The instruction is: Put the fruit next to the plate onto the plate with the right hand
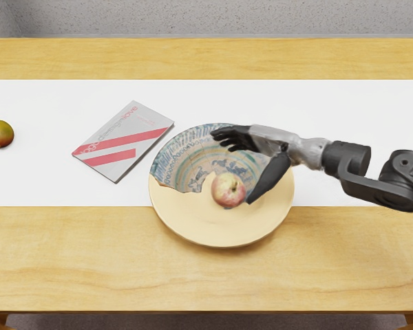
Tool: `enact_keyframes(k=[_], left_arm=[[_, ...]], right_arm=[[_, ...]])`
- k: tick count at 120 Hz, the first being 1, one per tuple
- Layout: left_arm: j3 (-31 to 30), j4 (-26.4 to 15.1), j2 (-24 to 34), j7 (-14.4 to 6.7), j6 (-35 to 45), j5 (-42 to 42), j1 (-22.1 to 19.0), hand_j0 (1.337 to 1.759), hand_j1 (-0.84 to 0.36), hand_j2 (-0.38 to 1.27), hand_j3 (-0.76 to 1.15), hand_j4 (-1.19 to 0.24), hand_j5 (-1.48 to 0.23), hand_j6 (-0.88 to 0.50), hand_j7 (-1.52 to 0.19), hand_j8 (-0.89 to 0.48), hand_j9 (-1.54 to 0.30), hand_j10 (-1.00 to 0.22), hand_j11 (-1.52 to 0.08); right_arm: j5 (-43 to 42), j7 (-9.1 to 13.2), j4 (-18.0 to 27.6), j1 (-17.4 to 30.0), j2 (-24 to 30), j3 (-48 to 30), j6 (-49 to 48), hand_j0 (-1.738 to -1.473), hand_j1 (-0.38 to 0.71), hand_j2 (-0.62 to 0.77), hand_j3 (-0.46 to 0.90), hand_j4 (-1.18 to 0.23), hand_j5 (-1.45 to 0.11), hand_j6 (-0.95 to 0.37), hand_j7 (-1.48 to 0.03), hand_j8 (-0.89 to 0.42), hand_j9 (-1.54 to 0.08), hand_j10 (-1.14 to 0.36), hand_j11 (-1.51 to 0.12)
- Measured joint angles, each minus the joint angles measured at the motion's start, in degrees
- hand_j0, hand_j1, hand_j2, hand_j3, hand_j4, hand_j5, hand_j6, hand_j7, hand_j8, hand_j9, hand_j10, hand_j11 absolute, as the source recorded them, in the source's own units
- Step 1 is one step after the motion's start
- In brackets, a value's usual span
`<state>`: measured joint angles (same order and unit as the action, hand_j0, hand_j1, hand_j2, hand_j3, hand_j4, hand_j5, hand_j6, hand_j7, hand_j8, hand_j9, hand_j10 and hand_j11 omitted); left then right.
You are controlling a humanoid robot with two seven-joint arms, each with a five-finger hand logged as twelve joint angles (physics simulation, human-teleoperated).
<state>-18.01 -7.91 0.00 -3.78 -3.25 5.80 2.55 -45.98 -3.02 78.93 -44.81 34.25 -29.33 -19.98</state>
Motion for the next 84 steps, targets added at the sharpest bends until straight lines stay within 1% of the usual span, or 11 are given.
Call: enact_keyframes(k=[22,35,44,62,72,84], left_arm=[[0.0,0.0,0.0,0.0,0.0,0.0,0.0,1.658,0.06,0.05,0.00,-0.24,-0.32,-0.25,-0.32,-0.25,-0.32,-0.24,-0.32],[0.0,0.0,0.0,0.0,0.0,0.0,0.0,1.658,0.06,0.05,0.00,-0.25,-0.32,-0.25,-0.32,-0.25,-0.32,-0.24,-0.32],[0.0,0.0,0.0,0.0,0.0,0.0,0.0,1.658,0.06,0.05,0.00,-0.25,-0.32,-0.25,-0.32,-0.25,-0.32,-0.24,-0.32],[0.0,0.0,0.0,0.0,0.0,0.0,0.0,1.658,0.06,0.05,0.00,-0.25,-0.32,-0.25,-0.32,-0.25,-0.32,-0.24,-0.32],[0.0,0.0,0.0,0.0,0.0,0.0,0.0,1.658,0.06,0.05,0.00,-0.25,-0.32,-0.25,-0.32,-0.25,-0.32,-0.24,-0.32],[0.0,0.0,0.0,0.0,0.0,0.0,0.0,1.658,0.06,0.05,0.00,-0.25,-0.32,-0.25,-0.32,-0.25,-0.32,-0.24,-0.32]], right_arm=[[18.9,0.3,2.9,-1.0,8.8,-0.2,-11.0,-1.658,-0.26,-0.01,0.00,-0.08,-0.11,-0.07,-0.11,-0.07,-0.11,-0.08,-0.11],[27.7,0.5,3.5,-0.2,14.2,0.0,-13.6,-1.658,-0.28,-0.01,0.00,-0.06,-0.09,-0.06,-0.08,-0.06,-0.09,-0.06,-0.09],[33.2,1.5,3.6,1.1,18.0,0.2,-14.3,-1.658,-0.29,-0.01,0.00,-0.06,-0.07,-0.05,-0.07,-0.05,-0.07,-0.05,-0.07],[39.8,2.6,3.5,4.3,24.0,0.4,-14.9,-1.658,-0.30,-0.01,0.00,-0.05,-0.06,-0.04,-0.06,-0.04,-0.06,-0.04,-0.06],[41.4,2.7,3.6,6.0,26.2,0.4,-14.9,-1.658,-0.30,0.00,0.00,-0.04,-0.06,-0.04,-0.06,-0.04,-0.06,-0.04,-0.06],[42.5,2.8,3.7,6.9,27.9,0.4,-15.0,-1.658,-0.30,0.00,0.00,-0.04,-0.05,-0.04,-0.05,-0.04,-0.05,-0.04,-0.05]])
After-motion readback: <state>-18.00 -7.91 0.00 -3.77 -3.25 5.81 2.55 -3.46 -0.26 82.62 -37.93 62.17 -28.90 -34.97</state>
